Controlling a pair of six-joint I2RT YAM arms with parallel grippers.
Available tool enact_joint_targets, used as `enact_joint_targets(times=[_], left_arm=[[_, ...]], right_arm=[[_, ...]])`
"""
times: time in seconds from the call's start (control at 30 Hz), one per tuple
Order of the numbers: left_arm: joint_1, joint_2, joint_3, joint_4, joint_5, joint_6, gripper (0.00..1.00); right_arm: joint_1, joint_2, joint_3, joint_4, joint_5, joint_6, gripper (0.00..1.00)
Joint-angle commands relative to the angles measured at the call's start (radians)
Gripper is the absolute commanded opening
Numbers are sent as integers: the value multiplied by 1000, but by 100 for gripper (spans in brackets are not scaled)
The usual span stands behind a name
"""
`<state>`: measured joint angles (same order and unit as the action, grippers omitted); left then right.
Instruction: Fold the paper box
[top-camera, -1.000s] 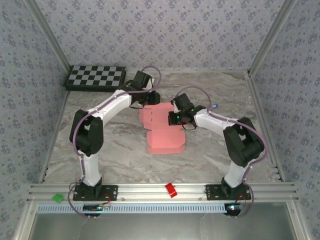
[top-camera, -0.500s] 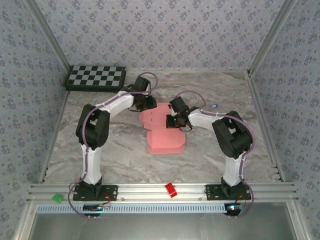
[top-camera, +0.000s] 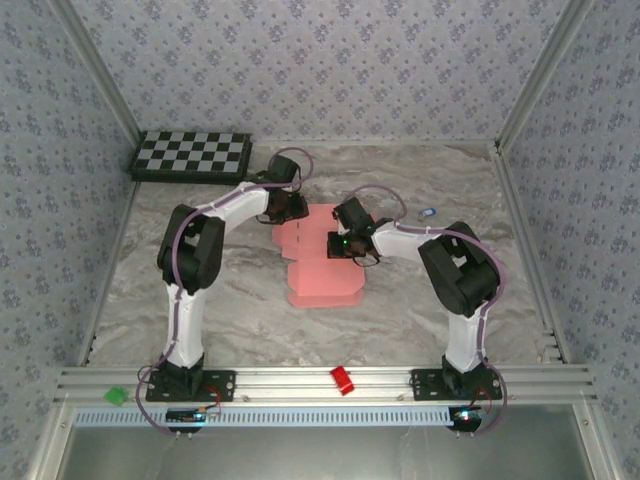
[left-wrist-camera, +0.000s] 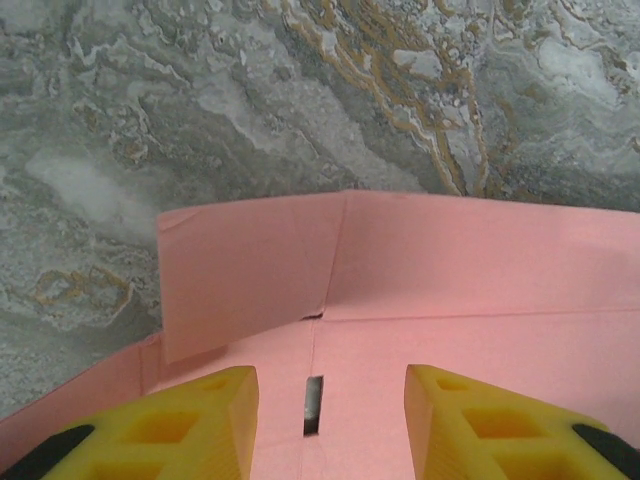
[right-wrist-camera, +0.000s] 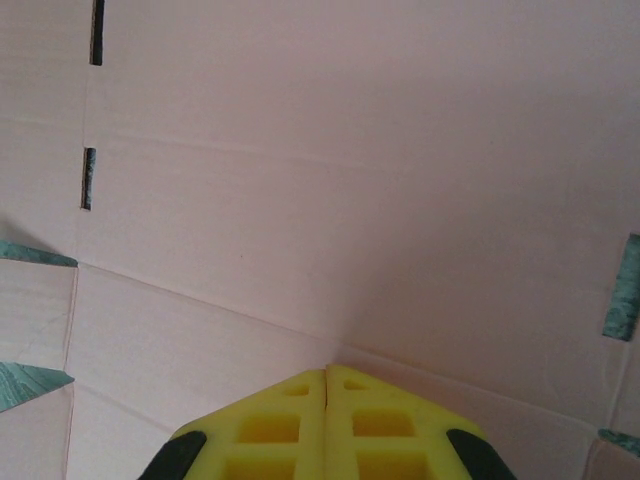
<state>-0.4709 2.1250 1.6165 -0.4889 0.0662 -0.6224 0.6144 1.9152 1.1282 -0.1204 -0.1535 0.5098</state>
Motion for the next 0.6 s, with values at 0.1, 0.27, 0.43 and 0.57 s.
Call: enact_joint_targets(times=[0.1,0.27,0.43,0.57], left_arm=[[7,19,56,-40,-76,13,45],[10,8,57,-50,-142,27,49],[23,32,87,-49,-115,55,51],[29,55,114,-61,-109,65,51]], right_arm=[[11,44,-24,-58,15,24,0],[9,45,-20,-76,31,21,0],[10,45,-20,-78,32,20,0],[9,47,-20,-79,34,20,0]])
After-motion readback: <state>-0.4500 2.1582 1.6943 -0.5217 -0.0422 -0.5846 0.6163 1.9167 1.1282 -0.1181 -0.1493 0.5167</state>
